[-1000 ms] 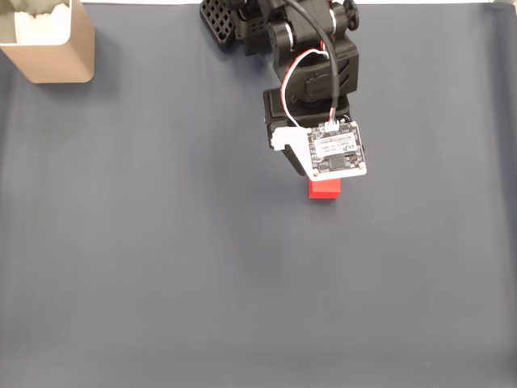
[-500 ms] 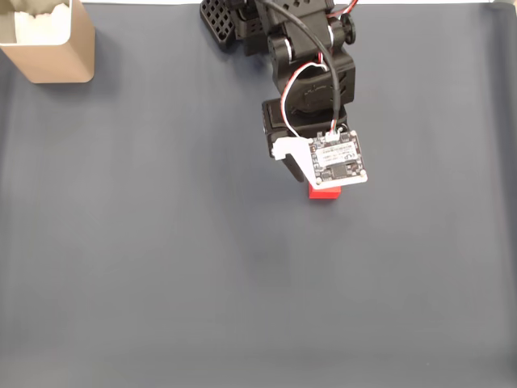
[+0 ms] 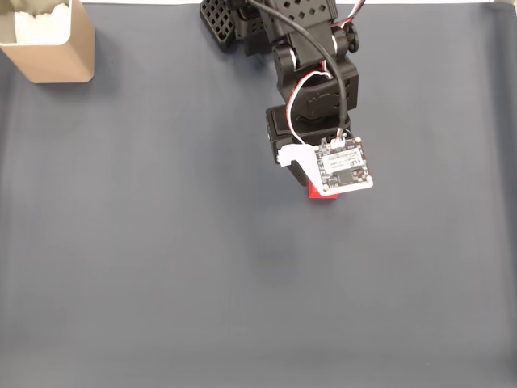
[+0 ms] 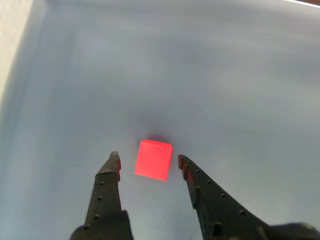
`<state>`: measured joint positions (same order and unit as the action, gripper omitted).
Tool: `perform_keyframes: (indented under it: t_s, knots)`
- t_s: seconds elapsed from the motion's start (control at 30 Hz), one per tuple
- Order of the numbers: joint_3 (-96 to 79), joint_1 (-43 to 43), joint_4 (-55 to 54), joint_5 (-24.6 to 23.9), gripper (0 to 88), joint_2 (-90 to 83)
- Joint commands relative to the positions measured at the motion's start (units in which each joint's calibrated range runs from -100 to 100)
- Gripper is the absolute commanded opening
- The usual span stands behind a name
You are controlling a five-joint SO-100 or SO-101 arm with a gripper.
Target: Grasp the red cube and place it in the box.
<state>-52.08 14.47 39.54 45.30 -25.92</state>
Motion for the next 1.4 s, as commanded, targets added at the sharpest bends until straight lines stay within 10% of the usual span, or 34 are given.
perform_keyframes:
  t_s: [0.0,1.37]
  knots:
    - [0.89,0.66,-1.01,-0.15,26.5,0.36]
    - [0.80,2.22,-2.98,-1.51,23.0,4.00]
